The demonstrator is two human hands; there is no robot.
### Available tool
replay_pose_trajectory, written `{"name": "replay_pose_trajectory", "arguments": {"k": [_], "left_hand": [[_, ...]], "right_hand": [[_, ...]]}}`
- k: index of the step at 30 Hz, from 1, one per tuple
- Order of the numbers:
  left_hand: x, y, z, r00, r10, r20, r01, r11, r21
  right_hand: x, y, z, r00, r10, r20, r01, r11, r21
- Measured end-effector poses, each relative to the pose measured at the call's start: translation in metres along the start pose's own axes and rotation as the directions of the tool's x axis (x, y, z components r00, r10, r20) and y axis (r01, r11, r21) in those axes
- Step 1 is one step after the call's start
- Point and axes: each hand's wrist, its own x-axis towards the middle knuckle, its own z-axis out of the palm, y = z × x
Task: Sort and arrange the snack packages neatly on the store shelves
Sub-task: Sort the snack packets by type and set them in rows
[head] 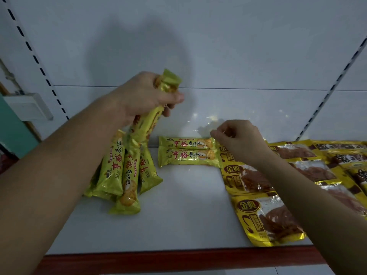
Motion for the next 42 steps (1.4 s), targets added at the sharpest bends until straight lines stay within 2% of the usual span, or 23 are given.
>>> {"name": "replay_pose_trajectory", "arguments": {"k": [2,5,7,8,10,12,15,17,21,23,25,27,29,30,32,34,36,38,40,42], "left_hand": [[-0.014,0.006,0.005,0.999,0.032,0.035,-0.016,0.927,-0.375],[-0.032,-0.002,0.022,0.999,0.038,0.003,-0.021,0.62,-0.784],[-0.043,-0.013,0.031,0.998,0.008,-0.057,-0.054,0.434,-0.899],[-0.047,-0.021,0.035,0.997,-0.016,-0.082,-0.069,0.379,-0.923],[-0.054,-0.036,0.04,0.99,-0.053,-0.134,-0.108,0.342,-0.933],[-0.059,-0.046,0.043,0.973,-0.097,-0.208,-0.154,0.394,-0.906],[-0.069,-0.056,0.039,0.918,-0.153,-0.365,-0.217,0.576,-0.788],[-0.075,-0.063,0.036,0.895,-0.15,-0.42,-0.236,0.641,-0.731],[-0.084,-0.075,0.037,0.876,-0.195,-0.44,-0.223,0.645,-0.731],[-0.083,-0.077,0.04,0.854,-0.242,-0.46,-0.239,0.604,-0.76],[-0.081,-0.076,0.043,0.826,-0.275,-0.492,-0.277,0.562,-0.779],[-0.079,-0.074,0.043,0.78,-0.262,-0.568,-0.325,0.607,-0.725],[-0.078,-0.072,0.04,0.764,-0.141,-0.629,-0.34,0.741,-0.579],[-0.077,-0.068,0.037,0.789,-0.045,-0.612,-0.326,0.814,-0.481],[-0.077,-0.054,0.036,0.875,0.112,-0.471,-0.287,0.903,-0.32],[-0.075,-0.039,0.04,0.927,0.189,-0.324,-0.28,0.923,-0.263],[-0.073,-0.033,0.046,0.934,0.208,-0.29,-0.284,0.925,-0.252],[-0.073,-0.037,0.048,0.936,0.172,-0.308,-0.264,0.92,-0.291],[-0.078,-0.05,0.045,0.956,0.133,-0.261,-0.216,0.922,-0.32],[-0.088,-0.065,0.041,0.979,0.132,-0.153,-0.161,0.968,-0.195]], "right_hand": [[-0.014,-0.029,0.001,1.0,-0.007,0.03,-0.001,0.963,0.269],[-0.044,-0.062,0.008,0.98,0.031,0.199,-0.157,0.737,0.658],[-0.06,-0.071,0.016,0.972,0.034,0.231,-0.201,0.625,0.754],[-0.066,-0.071,0.02,0.977,0.036,0.21,-0.188,0.604,0.774],[-0.075,-0.067,0.027,0.984,0.039,0.172,-0.161,0.591,0.79],[-0.079,-0.062,0.031,0.988,0.038,0.151,-0.144,0.595,0.791],[-0.083,-0.056,0.033,0.994,0.087,0.06,-0.099,0.579,0.809],[-0.083,-0.053,0.031,0.992,0.125,-0.018,-0.06,0.594,0.802],[-0.083,-0.048,0.026,0.994,0.092,-0.053,-0.027,0.703,0.711],[-0.083,-0.046,0.027,0.994,0.071,-0.079,-0.003,0.763,0.646],[-0.083,-0.043,0.031,0.995,0.08,-0.063,-0.023,0.778,0.628],[-0.082,-0.041,0.033,0.997,0.072,0.01,-0.064,0.803,0.593],[-0.081,-0.043,0.03,0.996,0.003,0.084,-0.045,0.858,0.511],[-0.078,-0.047,0.027,0.994,-0.033,0.107,-0.024,0.87,0.492],[-0.069,-0.061,0.018,0.991,-0.096,0.093,0.04,0.877,0.479],[-0.057,-0.078,0.009,0.98,-0.185,0.068,0.134,0.878,0.459],[-0.05,-0.089,0.004,0.963,-0.244,0.116,0.155,0.849,0.505],[-0.048,-0.087,0.002,0.965,-0.215,0.149,0.097,0.822,0.561],[-0.048,-0.076,0.002,0.985,-0.117,0.124,0.02,0.801,0.598],[-0.048,-0.065,0.001,0.997,0.018,0.081,-0.069,0.716,0.695]]}}
